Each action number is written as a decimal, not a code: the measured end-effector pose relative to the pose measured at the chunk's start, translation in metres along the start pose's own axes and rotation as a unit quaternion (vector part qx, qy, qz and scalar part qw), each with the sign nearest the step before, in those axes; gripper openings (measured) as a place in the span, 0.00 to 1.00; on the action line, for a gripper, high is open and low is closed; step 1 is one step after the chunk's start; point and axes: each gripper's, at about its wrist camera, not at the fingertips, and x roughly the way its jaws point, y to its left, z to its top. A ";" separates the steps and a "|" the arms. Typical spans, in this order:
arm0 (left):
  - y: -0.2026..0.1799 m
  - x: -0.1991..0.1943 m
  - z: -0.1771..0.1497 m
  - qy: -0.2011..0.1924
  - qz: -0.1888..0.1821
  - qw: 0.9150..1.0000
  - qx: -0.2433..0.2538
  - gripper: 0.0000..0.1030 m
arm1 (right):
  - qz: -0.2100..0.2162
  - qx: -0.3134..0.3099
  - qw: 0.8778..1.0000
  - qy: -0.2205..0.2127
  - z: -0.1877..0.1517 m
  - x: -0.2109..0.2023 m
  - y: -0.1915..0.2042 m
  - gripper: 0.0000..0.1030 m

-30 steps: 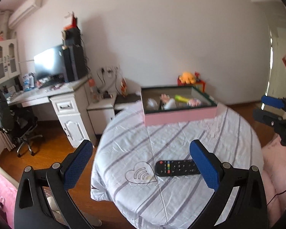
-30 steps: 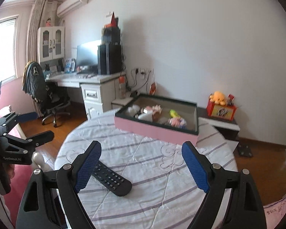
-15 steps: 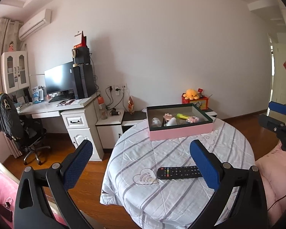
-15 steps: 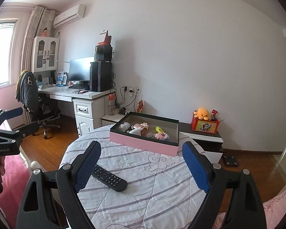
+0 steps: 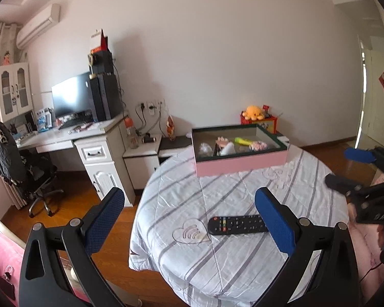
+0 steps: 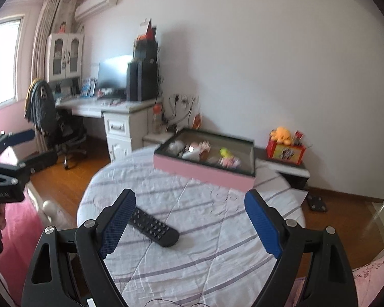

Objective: Organize rigid objects
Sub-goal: 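Move both tools back over the quilt toward the black remote, then grasp the black TV remote lengthwise with the right gripper, then lift the remote and carry it over the pink box with the right gripper, then lower the remote into the pink box and open the right gripper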

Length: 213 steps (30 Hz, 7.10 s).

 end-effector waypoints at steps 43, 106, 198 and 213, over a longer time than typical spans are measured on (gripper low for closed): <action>-0.015 0.137 -0.064 0.178 -0.022 0.984 -0.006 1.00 | 0.077 0.018 0.981 0.176 -0.062 0.136 -0.003 0.53; 0.007 0.369 0.055 0.221 -0.025 0.975 -0.023 0.51 | -0.028 0.126 0.979 0.155 -0.049 0.183 -0.165 0.43; -0.011 0.373 0.053 0.199 -0.014 0.980 0.024 0.08 | 0.039 0.025 0.981 0.187 0.101 0.315 -0.096 0.59; -0.020 0.329 0.068 0.167 0.003 0.985 0.048 0.11 | 0.058 0.044 0.987 0.140 0.085 0.249 -0.105 0.70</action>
